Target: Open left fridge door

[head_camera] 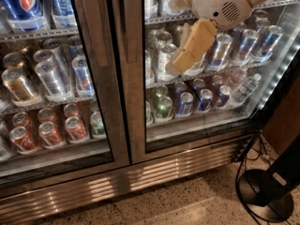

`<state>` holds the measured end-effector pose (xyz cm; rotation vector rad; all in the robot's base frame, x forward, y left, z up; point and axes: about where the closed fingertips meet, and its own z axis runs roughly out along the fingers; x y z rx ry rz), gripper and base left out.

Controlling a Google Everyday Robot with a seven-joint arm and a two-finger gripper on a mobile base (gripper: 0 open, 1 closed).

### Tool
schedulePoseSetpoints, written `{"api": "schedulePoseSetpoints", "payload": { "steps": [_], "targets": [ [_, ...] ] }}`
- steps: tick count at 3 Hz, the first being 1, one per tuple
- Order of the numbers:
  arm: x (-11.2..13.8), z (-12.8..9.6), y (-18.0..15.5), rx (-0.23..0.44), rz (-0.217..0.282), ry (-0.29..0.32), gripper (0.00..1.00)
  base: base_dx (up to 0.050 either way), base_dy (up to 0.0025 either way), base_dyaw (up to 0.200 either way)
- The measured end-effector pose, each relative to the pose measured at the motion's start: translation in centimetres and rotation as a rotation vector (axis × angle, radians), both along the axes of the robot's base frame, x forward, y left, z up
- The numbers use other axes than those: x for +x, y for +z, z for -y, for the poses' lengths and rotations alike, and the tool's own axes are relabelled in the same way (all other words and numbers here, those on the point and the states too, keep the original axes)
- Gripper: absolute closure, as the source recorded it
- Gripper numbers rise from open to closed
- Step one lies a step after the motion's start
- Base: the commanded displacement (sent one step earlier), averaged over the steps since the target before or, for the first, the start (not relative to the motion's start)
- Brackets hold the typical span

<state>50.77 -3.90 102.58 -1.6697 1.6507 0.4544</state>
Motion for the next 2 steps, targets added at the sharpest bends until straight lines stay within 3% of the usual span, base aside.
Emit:
{"api": "schedulePoseSetpoints", "payload": {
  "steps": [1, 2],
  "targets": [
    [0.0, 0.1, -0.3, -0.004, -0.017, 0.004, 0.0, 0.0, 0.0, 0.0],
    [-5.6, -0.9, -1.1, -0.019, -0.049, 0.146, 0.0, 0.0, 0.0, 0.0]
  ]
}}
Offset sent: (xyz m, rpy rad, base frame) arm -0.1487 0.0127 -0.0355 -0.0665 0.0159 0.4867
